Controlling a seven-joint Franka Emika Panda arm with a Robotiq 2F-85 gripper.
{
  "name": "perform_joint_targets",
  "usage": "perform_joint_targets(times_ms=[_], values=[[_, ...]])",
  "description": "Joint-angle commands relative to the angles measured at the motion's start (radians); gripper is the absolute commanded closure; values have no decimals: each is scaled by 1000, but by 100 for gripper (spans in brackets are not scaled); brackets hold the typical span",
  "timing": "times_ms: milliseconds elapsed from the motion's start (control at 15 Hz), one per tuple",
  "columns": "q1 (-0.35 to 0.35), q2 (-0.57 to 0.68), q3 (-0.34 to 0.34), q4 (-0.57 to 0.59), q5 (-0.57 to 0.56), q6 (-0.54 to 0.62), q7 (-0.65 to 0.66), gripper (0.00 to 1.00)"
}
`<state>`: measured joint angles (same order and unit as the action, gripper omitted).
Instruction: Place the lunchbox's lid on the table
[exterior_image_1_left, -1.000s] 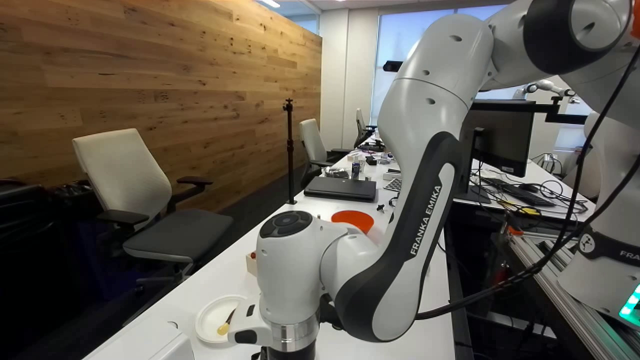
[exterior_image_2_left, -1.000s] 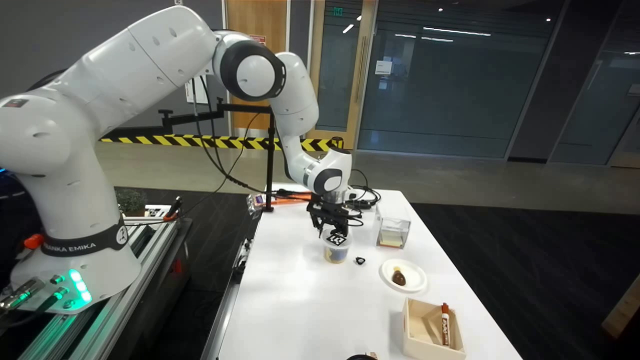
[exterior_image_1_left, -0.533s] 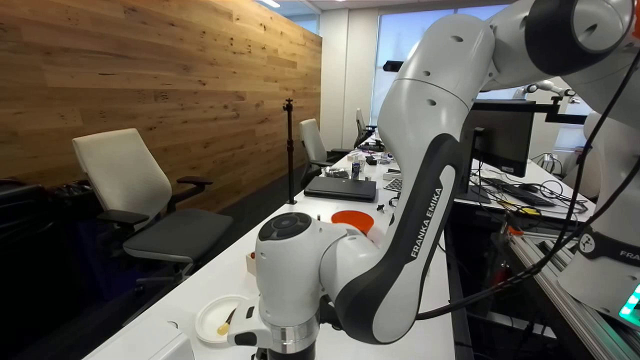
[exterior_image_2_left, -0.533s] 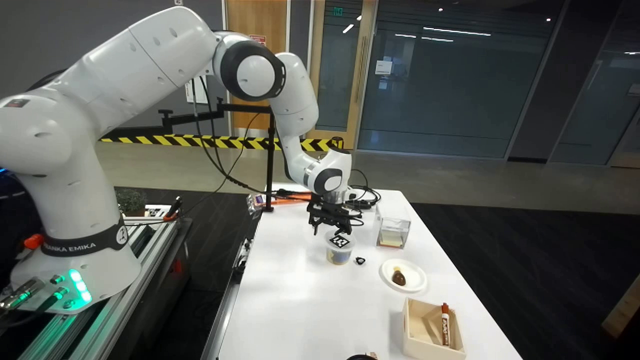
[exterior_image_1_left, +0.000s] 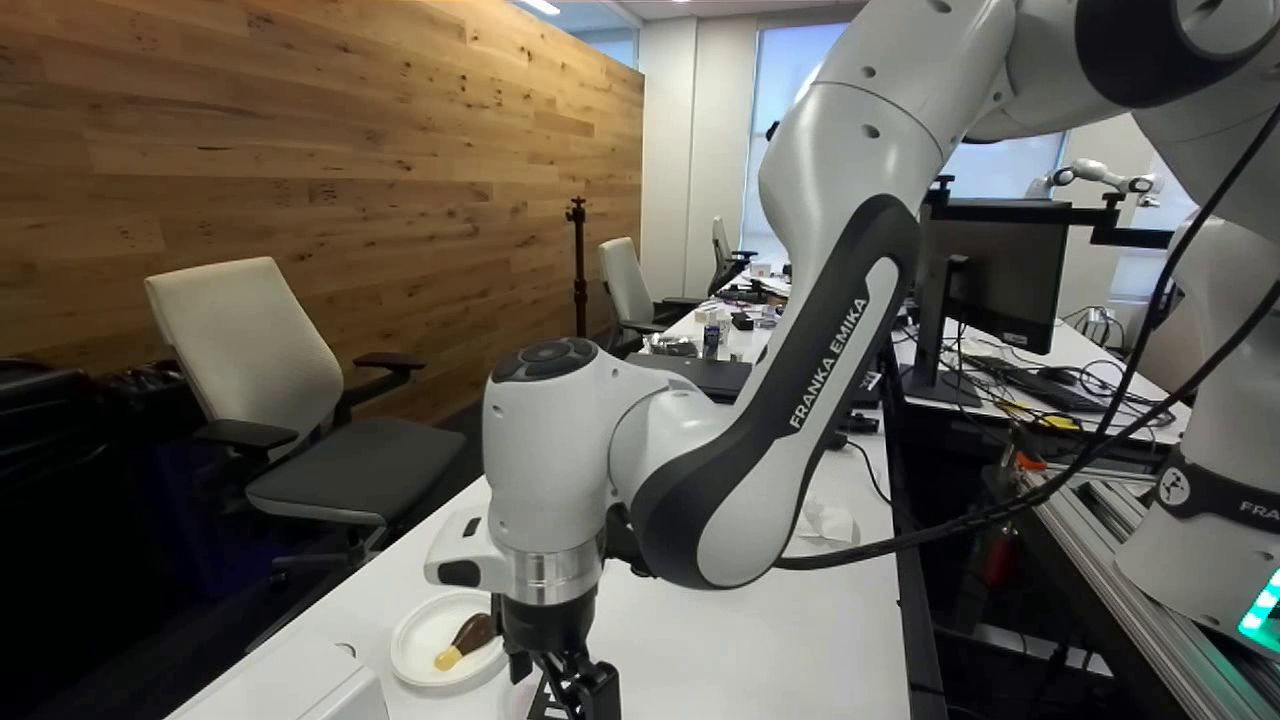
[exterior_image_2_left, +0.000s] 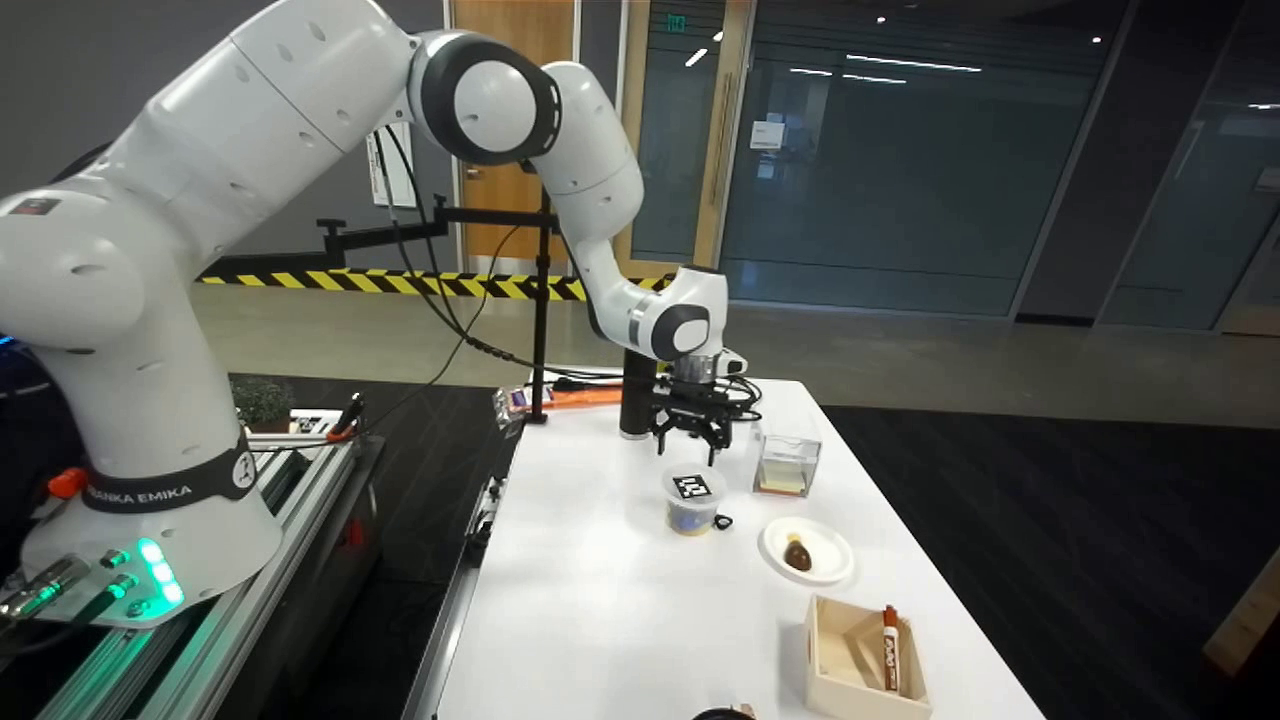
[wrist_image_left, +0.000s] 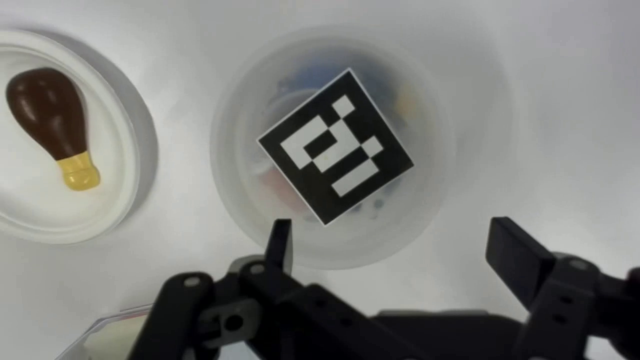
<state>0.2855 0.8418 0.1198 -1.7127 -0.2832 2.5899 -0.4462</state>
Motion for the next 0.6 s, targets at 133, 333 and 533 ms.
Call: perform_joint_targets(times_ms=[133, 333, 533], values=[[-13, -28, 21, -25, -25, -70, 18, 0], [-13, -26, 32, -33, -24, -81, 13, 0], [-16, -22, 42, -34, -20, -82, 11, 7]])
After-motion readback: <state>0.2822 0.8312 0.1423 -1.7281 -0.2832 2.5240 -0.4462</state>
